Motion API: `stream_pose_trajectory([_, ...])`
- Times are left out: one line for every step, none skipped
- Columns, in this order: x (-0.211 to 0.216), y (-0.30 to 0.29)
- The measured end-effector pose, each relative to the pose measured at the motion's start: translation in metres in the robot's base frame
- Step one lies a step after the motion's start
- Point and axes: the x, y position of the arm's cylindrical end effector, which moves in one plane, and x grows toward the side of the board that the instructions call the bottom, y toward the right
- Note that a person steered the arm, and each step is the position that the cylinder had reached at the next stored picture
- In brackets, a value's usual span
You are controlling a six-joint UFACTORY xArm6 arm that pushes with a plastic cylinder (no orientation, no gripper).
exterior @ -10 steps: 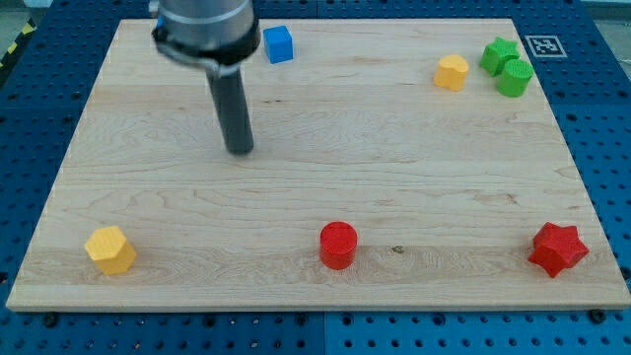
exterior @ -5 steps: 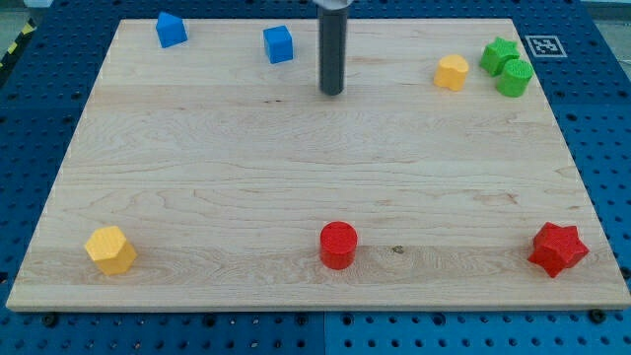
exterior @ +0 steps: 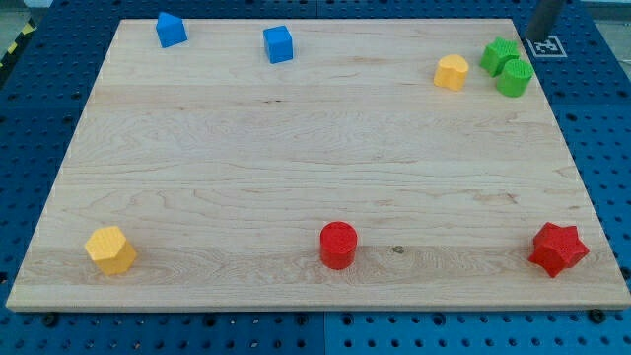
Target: Push green circle and yellow heart a bit left
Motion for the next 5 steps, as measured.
stream_pose_trajectory([0.026, -0.004])
stream_pose_trajectory([0.067, -0.004])
stream_pose_trajectory([0.081, -0.017])
stream_pose_trajectory([0.081, -0.055])
stream_pose_trajectory([0.081, -0.094])
